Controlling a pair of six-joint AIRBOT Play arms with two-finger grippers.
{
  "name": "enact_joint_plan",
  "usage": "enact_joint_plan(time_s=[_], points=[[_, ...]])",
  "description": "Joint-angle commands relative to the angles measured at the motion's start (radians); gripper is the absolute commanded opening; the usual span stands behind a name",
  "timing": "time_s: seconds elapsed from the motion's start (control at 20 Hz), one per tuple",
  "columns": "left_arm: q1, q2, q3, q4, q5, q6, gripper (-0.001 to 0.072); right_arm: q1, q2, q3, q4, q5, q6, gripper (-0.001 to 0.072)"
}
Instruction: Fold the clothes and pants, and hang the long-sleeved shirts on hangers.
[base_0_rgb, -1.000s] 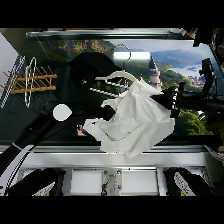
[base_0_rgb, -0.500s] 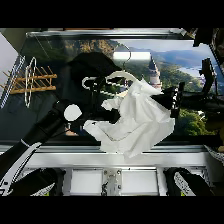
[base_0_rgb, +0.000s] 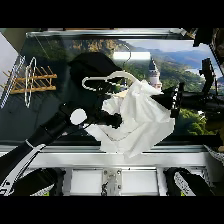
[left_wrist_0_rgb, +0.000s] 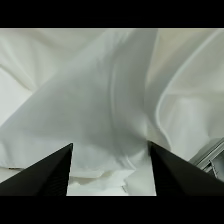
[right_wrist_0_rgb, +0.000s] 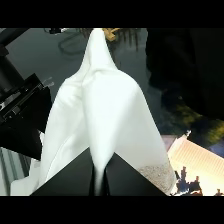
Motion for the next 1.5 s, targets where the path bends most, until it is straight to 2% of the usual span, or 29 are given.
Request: enact_joint_plan(time_s=[0.0, 0.15, 0.2, 0.25, 0.3, 0.35, 0.5, 0.6, 0.75, 0.95, 1.15, 1.45], points=[[-0.011, -0.005, 0.0, 0.034, 0.03, -0.058, 0.0498, 0.0, 0.0, 0.0, 0.0, -0.001, 0.019, 0.0009], [-0.013, -0.005, 0.0, 0.035, 0.055, -0.085, 0.0497, 0.0, 0.0, 0.0, -0.001, -0.004, 0.021, 0.0009], [-0.013, -0.007, 0.0, 0.047, 0.055, -0.085, 0.0464, 0.001, 0.0, 0.0, -0.007, -0.003, 0.022, 0.0009], [-0.015, -0.008, 0.0, 0.069, 0.04, -0.085, 0.0277, 0.0, 0.0, 0.0, -0.011, -0.004, 0.022, 0.0009], [-0.014, -0.008, 0.0, 0.093, 0.02, -0.085, 0.0125, 0.0, 0.0, 0.0, -0.019, -0.003, 0.023, 0.0009], [-0.014, -0.008, 0.0, 0.095, 0.01, -0.085, 0.0019, 0.0, 0.0, 0.0, -0.024, -0.004, 0.035, 0.0009], [-0.001, -0.005, 0.001, 0.143, -0.024, -0.088, 0.0014, 0.0, 0.009, 0.0, -0.026, -0.003, 0.071, 0.0008], [0.058, 0.019, 0.0, 0.166, -0.087, -0.093, 0.0013, -0.001, 0.035, 0.0, -0.027, -0.004, 0.071, 0.0008], [0.203, 0.096, 0.0, 0.215, -0.16, -0.092, 0.0014, -0.001, 0.077, 0.0, -0.061, -0.003, 0.101, 0.0008], [0.379, 0.165, 0.0, 0.204, -0.208, -0.065, 0.0014, 0.001, 0.099, 0.0, -0.078, 0.007, 0.142, 0.0007], [0.381, 0.146, 0.001, 0.187, -0.217, -0.022, 0.0014, 0.001, 0.1, 0.0, -0.042, 0.023, 0.149, 0.0008], [0.409, 0.094, 0.002, 0.179, -0.18, -0.02, 0.0014, 0.001, 0.1, 0.0, 0.029, 0.044, 0.149, 0.0008]])
